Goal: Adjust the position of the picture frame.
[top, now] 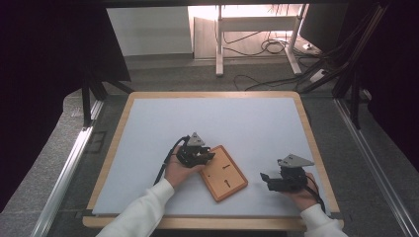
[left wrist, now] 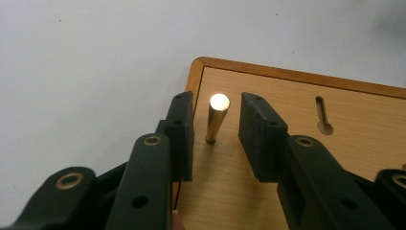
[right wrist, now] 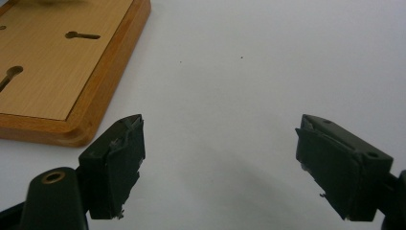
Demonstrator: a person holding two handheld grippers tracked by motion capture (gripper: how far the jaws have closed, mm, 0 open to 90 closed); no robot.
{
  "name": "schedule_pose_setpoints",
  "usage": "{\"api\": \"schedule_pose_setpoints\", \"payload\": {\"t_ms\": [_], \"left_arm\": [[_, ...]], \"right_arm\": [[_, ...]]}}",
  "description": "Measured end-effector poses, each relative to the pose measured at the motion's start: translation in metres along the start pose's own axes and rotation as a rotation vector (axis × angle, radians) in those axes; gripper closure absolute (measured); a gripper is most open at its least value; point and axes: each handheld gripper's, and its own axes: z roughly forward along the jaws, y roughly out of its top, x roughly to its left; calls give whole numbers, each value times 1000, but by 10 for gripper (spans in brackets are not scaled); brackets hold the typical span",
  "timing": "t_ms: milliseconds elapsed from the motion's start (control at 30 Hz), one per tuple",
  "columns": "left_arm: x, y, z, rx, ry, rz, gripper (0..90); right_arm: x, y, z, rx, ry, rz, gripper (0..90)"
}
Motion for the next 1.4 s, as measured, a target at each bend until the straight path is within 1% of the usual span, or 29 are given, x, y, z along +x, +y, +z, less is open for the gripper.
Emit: {"api": "schedule_pose_setpoints", "payload": {"t_ms": [200,233,267,300,333,367,433,533,633,900,1000,1067,1133,1167,1300,1400], "left_arm": [[0,0,-1,-5,-8,0,676],[0,0,0,-2,-11,1,737],[0,0,0,-2,-11,1,761],[0,0,0,2,-6,5,761],[0,0,0,1,3,9,806],[0,0,0,1,8,9,827],[2,-1,0,-5,2,8,843],[2,-1,0,-7,-2,14,846],[5,-2,-1,-14,-18,12,847],[8,0,-5,-4,-26,21,848],[12,1,-9,-14,-31,14,848],[16,1,-13,-21,-42,4,848],[20,0,-20,-34,-54,-5,849],[20,0,-20,-34,-54,-5,850],[23,0,-31,-43,-59,-1,850],[26,-1,-32,-39,-58,-4,850]], "right_arm": [[0,0,0,0,1,-2,179],[0,0,0,3,1,-2,179],[0,0,0,3,0,-3,179],[0,0,0,3,0,-3,179],[1,0,1,3,1,-2,179],[1,0,1,4,0,-5,179],[1,0,1,5,2,-3,179],[2,0,2,6,5,-5,179],[2,0,3,9,4,-8,179],[1,0,2,2,1,0,180],[1,0,1,1,0,0,180],[1,0,1,1,1,0,180],[1,1,1,0,4,2,181],[1,1,1,0,4,2,181],[1,1,1,1,5,5,181],[2,0,2,3,7,6,181]]}}
